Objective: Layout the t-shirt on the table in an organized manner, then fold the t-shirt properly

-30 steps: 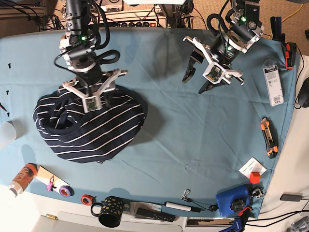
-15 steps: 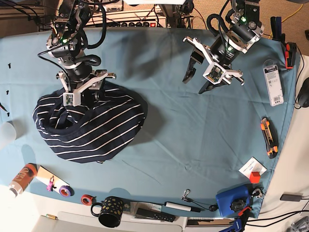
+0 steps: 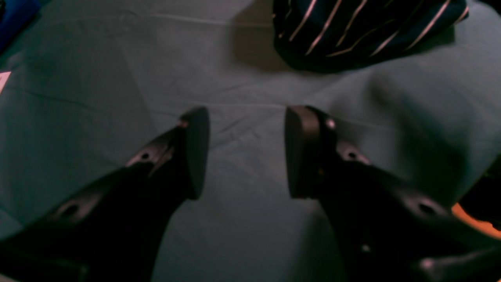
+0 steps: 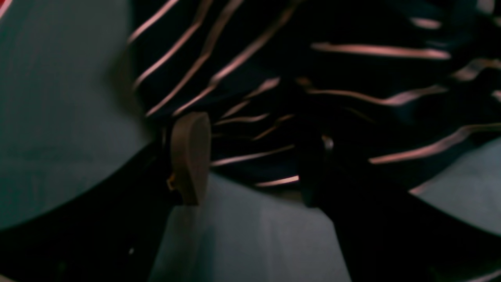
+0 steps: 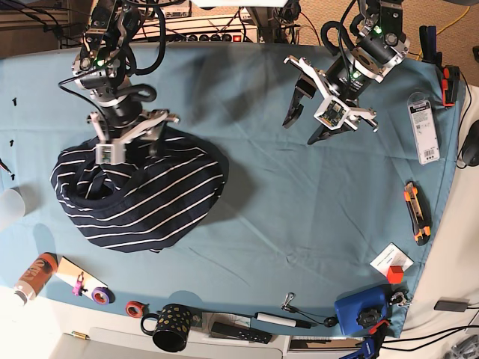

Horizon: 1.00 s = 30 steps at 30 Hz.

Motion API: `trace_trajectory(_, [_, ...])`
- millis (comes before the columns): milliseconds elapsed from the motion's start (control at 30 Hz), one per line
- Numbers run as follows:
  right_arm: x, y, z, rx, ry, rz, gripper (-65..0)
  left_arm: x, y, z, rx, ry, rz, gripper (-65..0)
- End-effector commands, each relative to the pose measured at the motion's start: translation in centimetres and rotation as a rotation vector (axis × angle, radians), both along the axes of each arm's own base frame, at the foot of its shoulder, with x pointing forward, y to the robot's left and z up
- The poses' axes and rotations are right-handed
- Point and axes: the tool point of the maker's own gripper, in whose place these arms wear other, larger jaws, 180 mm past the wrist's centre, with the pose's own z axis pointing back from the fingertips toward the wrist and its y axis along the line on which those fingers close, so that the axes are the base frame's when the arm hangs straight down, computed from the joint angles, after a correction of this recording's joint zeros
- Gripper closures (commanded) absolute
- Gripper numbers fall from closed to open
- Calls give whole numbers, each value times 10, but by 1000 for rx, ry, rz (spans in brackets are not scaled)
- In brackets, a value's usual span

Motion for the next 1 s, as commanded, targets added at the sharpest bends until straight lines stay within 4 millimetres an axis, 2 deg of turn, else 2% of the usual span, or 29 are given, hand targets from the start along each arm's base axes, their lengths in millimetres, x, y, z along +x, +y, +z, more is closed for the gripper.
trace_trajectory(0, [7,-1,12,2,-58,-8,-340,1,-3,11,-27,-39,-9,-312])
trace_trajectory(133, [12,-1,4,31,-61,-32,-340,1,-3,12,-27,-40,-13,-312])
trace_trajectory(267, [27,8,-6,117,-66,-45,-339,1,-3,12,-27,-40,-13,-312])
trace_trajectory(467, [48,8,3,123,-102,-48,-339,1,-3,11,-26,-39,-13,-312])
trace_trajectory(533, [49,7,2,122,-99,-50,-339,1,-3,11,-26,-39,-13,-312])
trace_trajectory(700, [46,6,-20,123,-43,-60,-339,1,-3,12,-27,-40,-13,-312])
trace_trajectory(800, [46,-1,-26,78,-33,-71,-338,1,-3,12,-27,-40,-13,-312])
trace_trajectory(867, [47,-3,-25,63,-32,-73,-279,1,-3,12,-27,-41,-13,-312])
trace_trajectory(967, [49,-1,-24,68,-22,-67,-84,1,-3,12,-28,-41,-13,-312])
